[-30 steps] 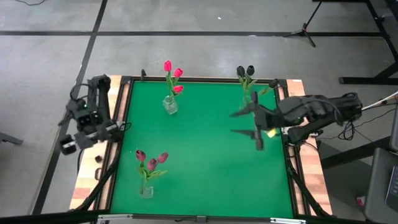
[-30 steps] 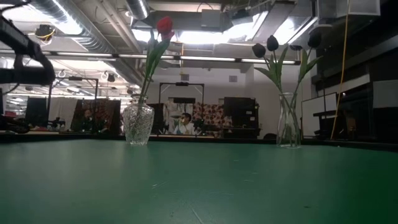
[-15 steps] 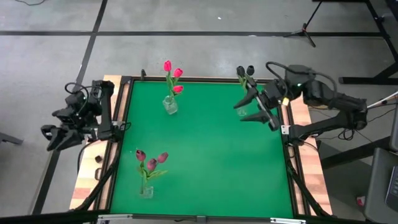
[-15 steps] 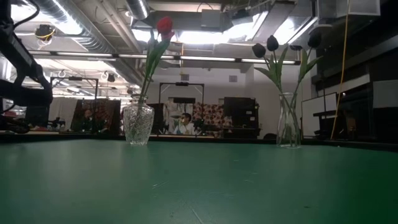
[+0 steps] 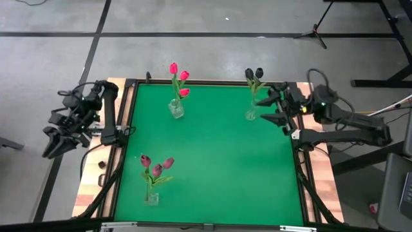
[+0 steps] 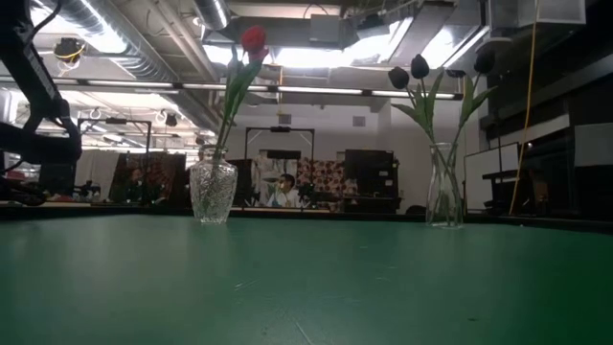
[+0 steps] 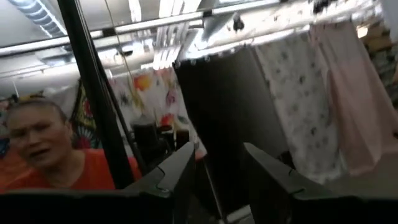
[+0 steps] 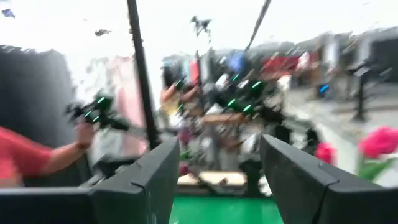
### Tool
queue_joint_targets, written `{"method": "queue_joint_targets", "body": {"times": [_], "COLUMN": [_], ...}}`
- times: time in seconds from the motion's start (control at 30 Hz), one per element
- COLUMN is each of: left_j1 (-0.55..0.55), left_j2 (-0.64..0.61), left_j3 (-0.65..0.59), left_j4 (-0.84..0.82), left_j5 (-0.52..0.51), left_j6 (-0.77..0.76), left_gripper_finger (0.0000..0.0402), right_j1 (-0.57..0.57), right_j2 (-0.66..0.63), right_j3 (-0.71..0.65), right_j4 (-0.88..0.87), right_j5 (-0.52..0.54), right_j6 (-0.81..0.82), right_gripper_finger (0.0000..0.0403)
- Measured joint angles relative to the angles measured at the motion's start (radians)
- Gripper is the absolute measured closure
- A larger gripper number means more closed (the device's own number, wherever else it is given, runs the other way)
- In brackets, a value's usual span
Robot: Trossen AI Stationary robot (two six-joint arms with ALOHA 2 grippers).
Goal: Sort flowers into vase by color
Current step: Return to Home Position
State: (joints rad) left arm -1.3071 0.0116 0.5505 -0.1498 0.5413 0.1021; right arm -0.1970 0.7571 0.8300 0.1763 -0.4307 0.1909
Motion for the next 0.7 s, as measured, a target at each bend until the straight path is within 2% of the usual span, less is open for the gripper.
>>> {"method": "queue_joint_targets", "body": {"times": [0.17, 0.4, 0.57, 0.7], "left_j1": [0.000, 0.000, 0.000, 0.000], "left_j2": [0.000, 0.000, 0.000, -0.008], "left_j3": [0.002, 0.000, -0.043, -0.073], "left_j4": [-0.061, -0.163, -0.145, -0.080], "left_j5": [0.000, 0.005, 0.004, -0.022], "left_j6": [0.083, 0.171, 0.178, 0.142], "left_gripper_finger": [0.0276, 0.0276, 0.0276, 0.0276], "right_j1": [0.009, 0.007, 0.007, 0.007], "right_j2": [-0.168, -0.343, -0.429, -0.481], "right_j3": [-0.203, -0.400, -0.527, -0.591], "right_j4": [0.160, 0.190, 0.304, 0.330], "right_j5": [0.023, 0.134, 0.144, 0.178], "right_j6": [0.070, 0.074, 0.102, 0.126], "right_gripper_finger": [0.0182, 0.0182, 0.0182, 0.0182]}}
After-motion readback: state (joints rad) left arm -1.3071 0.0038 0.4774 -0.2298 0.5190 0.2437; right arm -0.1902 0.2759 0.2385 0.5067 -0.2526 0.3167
